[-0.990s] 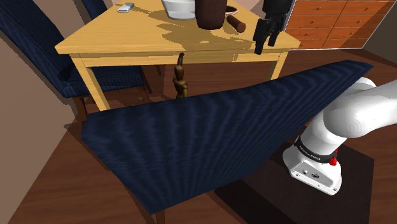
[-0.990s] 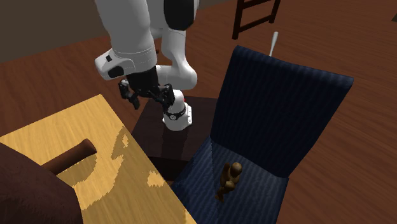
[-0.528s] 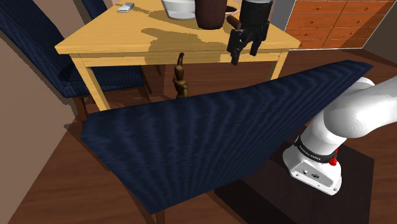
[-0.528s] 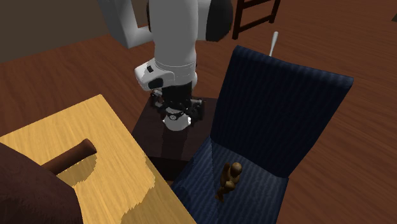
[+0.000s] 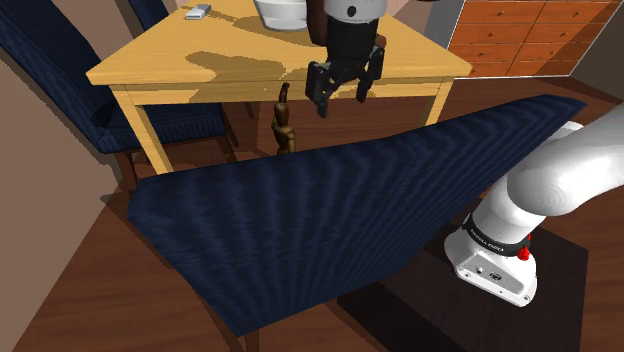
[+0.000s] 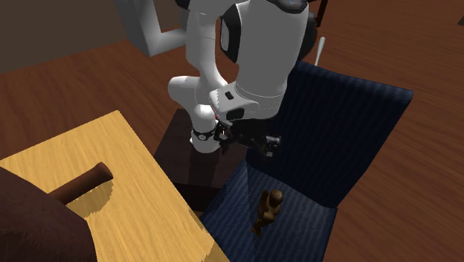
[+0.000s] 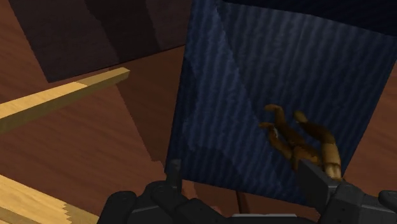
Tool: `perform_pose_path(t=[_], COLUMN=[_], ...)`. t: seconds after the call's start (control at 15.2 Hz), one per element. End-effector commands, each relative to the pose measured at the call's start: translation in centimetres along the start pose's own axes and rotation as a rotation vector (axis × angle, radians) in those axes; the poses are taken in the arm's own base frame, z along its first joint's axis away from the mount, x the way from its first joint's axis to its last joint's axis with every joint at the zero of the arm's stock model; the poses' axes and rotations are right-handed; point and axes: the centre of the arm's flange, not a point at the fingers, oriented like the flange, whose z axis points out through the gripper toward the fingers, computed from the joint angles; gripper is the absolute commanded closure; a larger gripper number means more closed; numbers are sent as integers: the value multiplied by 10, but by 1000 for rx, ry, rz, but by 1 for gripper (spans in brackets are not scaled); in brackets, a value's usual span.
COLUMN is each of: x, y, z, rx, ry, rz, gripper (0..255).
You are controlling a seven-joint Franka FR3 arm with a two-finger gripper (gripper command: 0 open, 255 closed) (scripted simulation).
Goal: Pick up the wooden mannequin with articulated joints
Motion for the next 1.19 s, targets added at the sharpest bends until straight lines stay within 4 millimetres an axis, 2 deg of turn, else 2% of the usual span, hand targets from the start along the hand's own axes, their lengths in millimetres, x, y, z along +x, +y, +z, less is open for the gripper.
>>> perform_pose_path(t=[0.0,0.4,0.86,0.99,1.06,1.12], x=[5,17,13,13,13,13], y=[-29,-107,-110,-110,-109,-109], z=[4,12,48,51,52,52], rx=[-6,-29,-29,-29,-29,-29], ry=[16,61,61,61,61,61], rz=[34,123,123,123,123,123], gripper=[0,0,0,0,255,255])
